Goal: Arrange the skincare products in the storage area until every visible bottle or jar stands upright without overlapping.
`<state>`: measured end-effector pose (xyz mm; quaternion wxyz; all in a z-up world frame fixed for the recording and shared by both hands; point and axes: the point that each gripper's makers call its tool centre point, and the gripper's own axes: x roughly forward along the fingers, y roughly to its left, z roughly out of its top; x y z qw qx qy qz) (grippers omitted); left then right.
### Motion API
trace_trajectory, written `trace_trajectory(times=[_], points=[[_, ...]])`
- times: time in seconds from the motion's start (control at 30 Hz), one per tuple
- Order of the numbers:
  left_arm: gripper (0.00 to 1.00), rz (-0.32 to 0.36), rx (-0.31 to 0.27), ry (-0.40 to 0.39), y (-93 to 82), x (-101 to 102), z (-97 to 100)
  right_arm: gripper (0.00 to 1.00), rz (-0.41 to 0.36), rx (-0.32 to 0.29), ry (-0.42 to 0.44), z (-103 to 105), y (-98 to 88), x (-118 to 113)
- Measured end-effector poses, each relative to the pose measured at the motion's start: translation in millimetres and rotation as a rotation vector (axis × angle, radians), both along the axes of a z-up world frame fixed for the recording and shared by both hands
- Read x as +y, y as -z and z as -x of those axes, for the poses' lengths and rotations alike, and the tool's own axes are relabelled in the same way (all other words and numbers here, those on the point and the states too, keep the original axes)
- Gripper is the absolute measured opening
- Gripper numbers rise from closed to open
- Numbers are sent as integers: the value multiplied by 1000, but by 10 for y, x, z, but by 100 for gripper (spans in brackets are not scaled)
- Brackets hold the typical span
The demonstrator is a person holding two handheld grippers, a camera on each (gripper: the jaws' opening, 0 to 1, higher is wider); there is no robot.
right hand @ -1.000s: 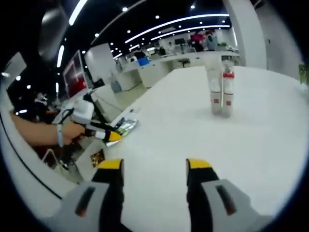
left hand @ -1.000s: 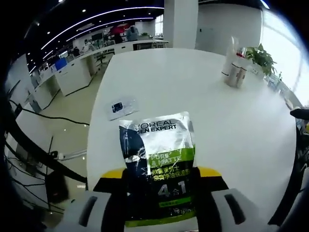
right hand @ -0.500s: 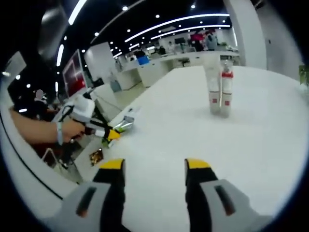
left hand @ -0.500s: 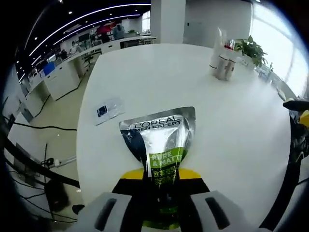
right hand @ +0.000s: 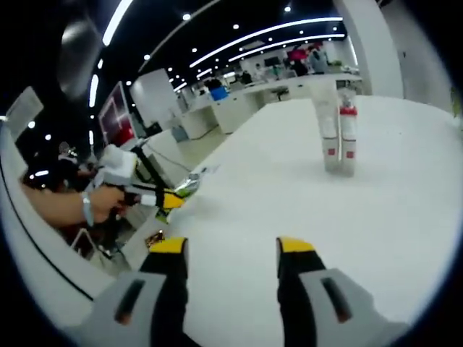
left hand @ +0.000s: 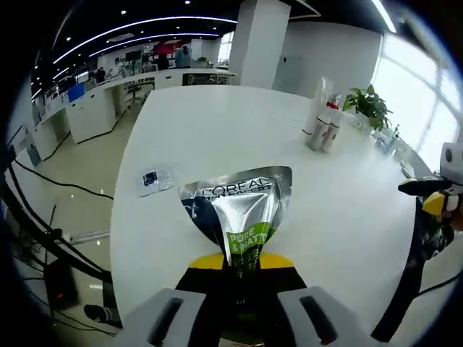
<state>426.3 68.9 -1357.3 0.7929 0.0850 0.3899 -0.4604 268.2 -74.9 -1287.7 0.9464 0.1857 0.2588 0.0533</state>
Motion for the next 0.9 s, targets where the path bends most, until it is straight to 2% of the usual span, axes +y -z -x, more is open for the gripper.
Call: trace_trajectory(times=[0.03, 0.3, 0.4, 0.43, 0.5, 0.53, 0.6, 0.67, 0.83, 0.9], points=[[13, 20, -3, 15, -80, -61, 73, 46, -12, -4, -3, -12, -13, 18], [13, 178, 4, 153, -561, -458, 582, 45, -271, -118, -34, -297, -377, 331], [13, 247, 114, 182, -696, -597, 825, 44, -306, -138, -39, -356, -444, 377], [13, 262, 114, 183, -703, -617, 816, 42, -307, -136, -46, -370, -452, 391], [13, 307, 171, 193, -767, -671, 914, 39, -315, -145, -50, -385, -475, 405], [13, 344, 197, 198, -825, -703, 957, 37, -330, -145, -48, -394, -486, 408], [13, 369, 230, 247, -870, -726, 1063, 35, -380, -151, -43, -409, -528, 416], [13, 381, 226, 260, -888, -722, 1081, 30, -411, -166, -50, -415, -578, 434], [14, 382, 258, 302, -879, -681, 1177, 22, -465, -186, -93, -426, -694, 552], [14, 394, 261, 321, -893, -675, 1198, 17, -464, -180, -89, -435, -680, 552]])
